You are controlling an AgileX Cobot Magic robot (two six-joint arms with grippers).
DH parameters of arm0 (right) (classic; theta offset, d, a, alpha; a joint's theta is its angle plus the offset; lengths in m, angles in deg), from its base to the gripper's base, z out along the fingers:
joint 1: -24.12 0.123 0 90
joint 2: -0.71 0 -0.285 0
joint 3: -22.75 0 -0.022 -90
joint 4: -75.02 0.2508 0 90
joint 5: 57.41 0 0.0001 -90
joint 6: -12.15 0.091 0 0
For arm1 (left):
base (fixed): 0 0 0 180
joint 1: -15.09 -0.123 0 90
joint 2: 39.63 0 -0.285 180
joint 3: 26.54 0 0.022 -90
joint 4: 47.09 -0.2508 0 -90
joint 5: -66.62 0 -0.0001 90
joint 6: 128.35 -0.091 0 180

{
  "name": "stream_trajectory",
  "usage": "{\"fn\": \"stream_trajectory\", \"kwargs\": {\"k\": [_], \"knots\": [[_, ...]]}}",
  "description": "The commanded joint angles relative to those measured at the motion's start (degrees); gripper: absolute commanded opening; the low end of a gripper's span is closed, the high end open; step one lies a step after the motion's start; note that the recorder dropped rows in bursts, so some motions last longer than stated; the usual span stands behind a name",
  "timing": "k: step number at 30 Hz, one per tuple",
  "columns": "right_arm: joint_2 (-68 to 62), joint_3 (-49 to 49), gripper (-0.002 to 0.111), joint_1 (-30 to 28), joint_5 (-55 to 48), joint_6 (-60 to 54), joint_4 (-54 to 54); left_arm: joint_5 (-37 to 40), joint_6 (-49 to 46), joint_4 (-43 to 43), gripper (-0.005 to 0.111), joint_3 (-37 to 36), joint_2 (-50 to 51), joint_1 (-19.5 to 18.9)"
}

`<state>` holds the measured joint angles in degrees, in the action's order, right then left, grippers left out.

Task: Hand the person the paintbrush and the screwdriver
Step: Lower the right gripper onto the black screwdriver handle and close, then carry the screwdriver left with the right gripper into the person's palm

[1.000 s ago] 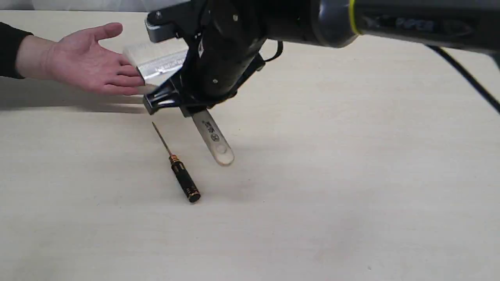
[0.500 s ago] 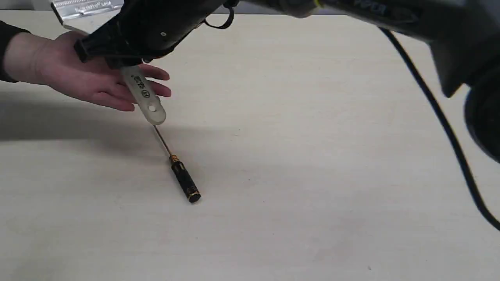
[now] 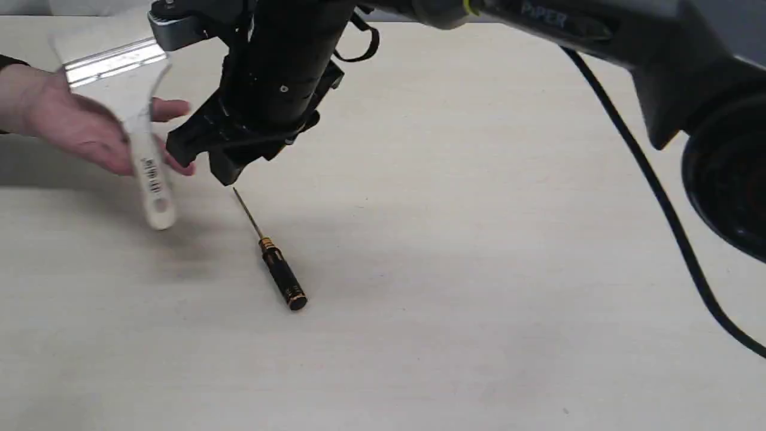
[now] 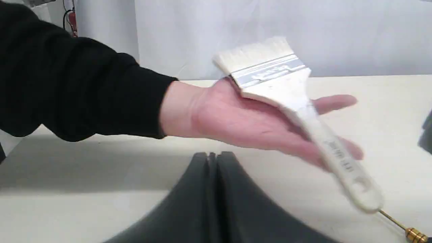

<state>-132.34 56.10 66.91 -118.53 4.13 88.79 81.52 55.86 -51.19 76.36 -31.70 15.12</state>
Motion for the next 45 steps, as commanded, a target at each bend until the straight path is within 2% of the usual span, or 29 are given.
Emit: {"fn": "stream_trajectory", "kwargs": {"k": [1, 8, 14, 20, 30, 32, 39, 45], "knots": [[1.71, 1.17, 0.051, 0.03, -6.1, 3.11, -2.73, -0.6, 0.12, 0.16, 0.0, -0.12, -0.14, 0.36], [0.82, 1.04, 0.051, 0.03, -8.85, 5.91, -4.42, -0.6, 0.12, 0.16, 0.0, -0.12, -0.14, 0.36], [-2.04, 1.04, 0.051, 3.14, -8.83, 6.72, -7.13, -0.47, 0.12, 0.26, 0.0, -0.12, -0.14, 0.36], [-6.43, 1.04, 0.051, 6.73, -7.53, 15.57, -17.81, -0.59, 0.12, 0.26, 0.0, -0.12, -0.14, 0.36], [-12.47, 1.04, 0.05, 6.73, -7.66, 16.68, -15.7, -0.59, 0.12, 0.26, 0.0, -0.12, -0.14, 0.36], [-12.73, 1.04, 0.045, 6.73, -7.56, 16.68, -15.56, -0.59, 0.12, 0.26, 0.0, -0.12, -0.14, 0.36], [-12.85, 1.04, 0.004, 6.73, -7.56, 16.68, -17.93, -0.59, 0.12, 0.26, 0.0, -0.12, -0.14, 0.36], [-12.05, 1.26, 0.004, 6.73, -7.46, 16.22, -19.02, -0.64, 0.12, 0.13, 0.0, -0.12, -0.14, 0.36]]}}
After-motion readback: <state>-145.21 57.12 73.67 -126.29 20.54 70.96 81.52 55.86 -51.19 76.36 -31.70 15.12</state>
